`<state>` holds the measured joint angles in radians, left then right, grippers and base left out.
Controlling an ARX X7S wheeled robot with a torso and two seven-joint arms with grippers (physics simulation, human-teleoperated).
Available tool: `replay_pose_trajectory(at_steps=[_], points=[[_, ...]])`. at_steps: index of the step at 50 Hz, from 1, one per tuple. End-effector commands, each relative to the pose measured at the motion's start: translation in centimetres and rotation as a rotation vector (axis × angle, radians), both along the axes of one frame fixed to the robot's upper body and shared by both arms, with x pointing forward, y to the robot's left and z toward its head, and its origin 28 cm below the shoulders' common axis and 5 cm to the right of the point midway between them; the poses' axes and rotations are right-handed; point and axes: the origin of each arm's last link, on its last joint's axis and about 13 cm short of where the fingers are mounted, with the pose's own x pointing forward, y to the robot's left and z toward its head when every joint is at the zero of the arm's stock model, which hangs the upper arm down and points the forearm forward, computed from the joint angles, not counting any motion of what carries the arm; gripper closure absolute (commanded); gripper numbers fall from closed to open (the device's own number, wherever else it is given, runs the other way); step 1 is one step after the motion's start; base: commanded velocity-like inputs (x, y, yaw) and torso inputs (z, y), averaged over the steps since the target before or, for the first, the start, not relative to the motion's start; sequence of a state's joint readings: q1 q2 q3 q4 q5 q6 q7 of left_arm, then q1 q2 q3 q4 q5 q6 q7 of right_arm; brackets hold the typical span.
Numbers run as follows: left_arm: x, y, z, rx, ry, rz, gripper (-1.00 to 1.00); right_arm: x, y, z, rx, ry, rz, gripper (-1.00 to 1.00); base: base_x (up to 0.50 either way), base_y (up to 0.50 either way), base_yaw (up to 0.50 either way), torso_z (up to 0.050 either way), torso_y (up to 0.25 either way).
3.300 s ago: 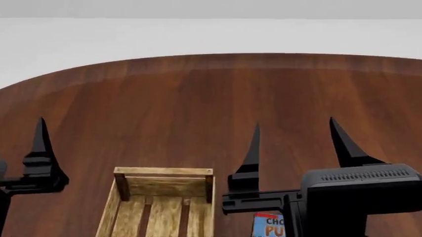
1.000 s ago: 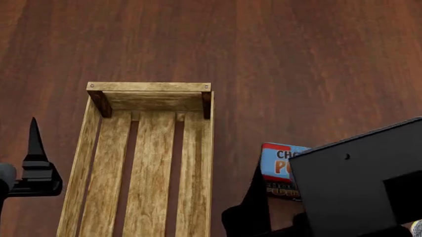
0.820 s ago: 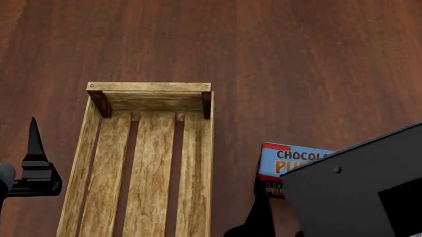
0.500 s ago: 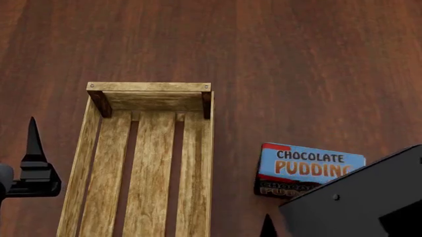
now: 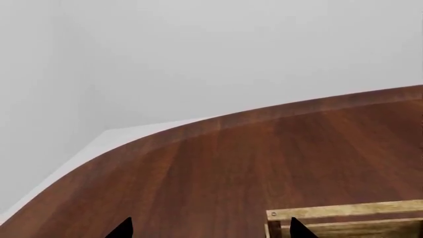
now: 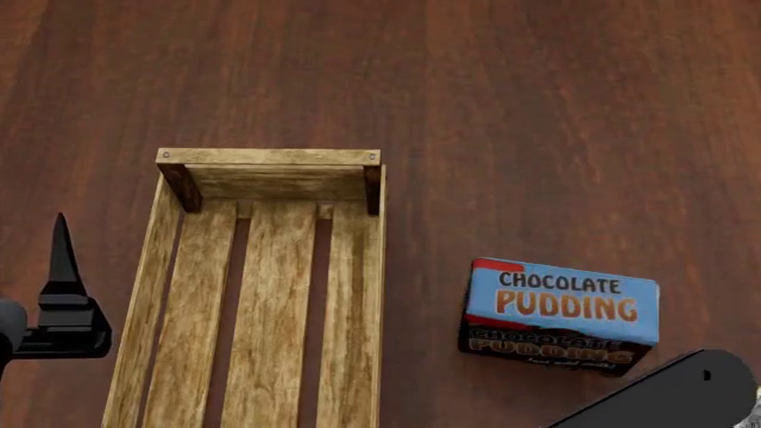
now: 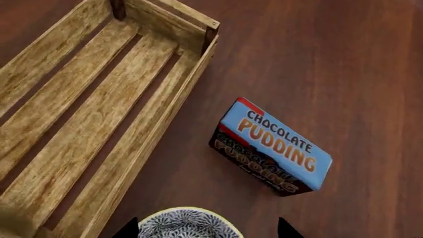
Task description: Stack the left bowl on the right bowl and place them in the tray.
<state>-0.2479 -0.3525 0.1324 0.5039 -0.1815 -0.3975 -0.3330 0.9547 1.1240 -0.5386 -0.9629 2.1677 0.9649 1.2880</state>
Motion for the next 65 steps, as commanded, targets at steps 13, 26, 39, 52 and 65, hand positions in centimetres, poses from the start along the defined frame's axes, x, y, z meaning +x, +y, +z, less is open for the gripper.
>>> replay_pose_trajectory(at_steps=[13,26,39,52,65], points=[[-0.1,-0.1,0.0,0.002,0.002,-0.007,-1.0,-0.3,-0.6,-2.4,0.022,0.096,0.017,-1.0,0.0,0.0,0.0,0.0,0.0],[-0.1,-0.1,0.0,0.003,0.003,-0.008,-1.0,0.2,-0.7,-4.0,0.044,0.155,0.025,-1.0,0.0,0.0,0.0,0.0,0.0],[-0.1,-0.1,0.0,0.002,0.003,-0.006,-1.0,0.3,-0.3,-4.6,0.045,0.195,0.059,-1.0,0.0,0.0,0.0,0.0,0.0],[-0.1,0.0,0.1,-0.002,0.001,-0.001,-1.0,0.3,-0.1,-5.3,0.035,0.236,0.075,-1.0,0.0,0.0,0.0,0.0,0.0],[0.0,0.0,0.0,0.0,0.003,-0.002,-1.0,0.2,-0.1,-5.9,0.029,0.269,0.082,-1.0,0.0,0.0,0.0,0.0,0.0]])
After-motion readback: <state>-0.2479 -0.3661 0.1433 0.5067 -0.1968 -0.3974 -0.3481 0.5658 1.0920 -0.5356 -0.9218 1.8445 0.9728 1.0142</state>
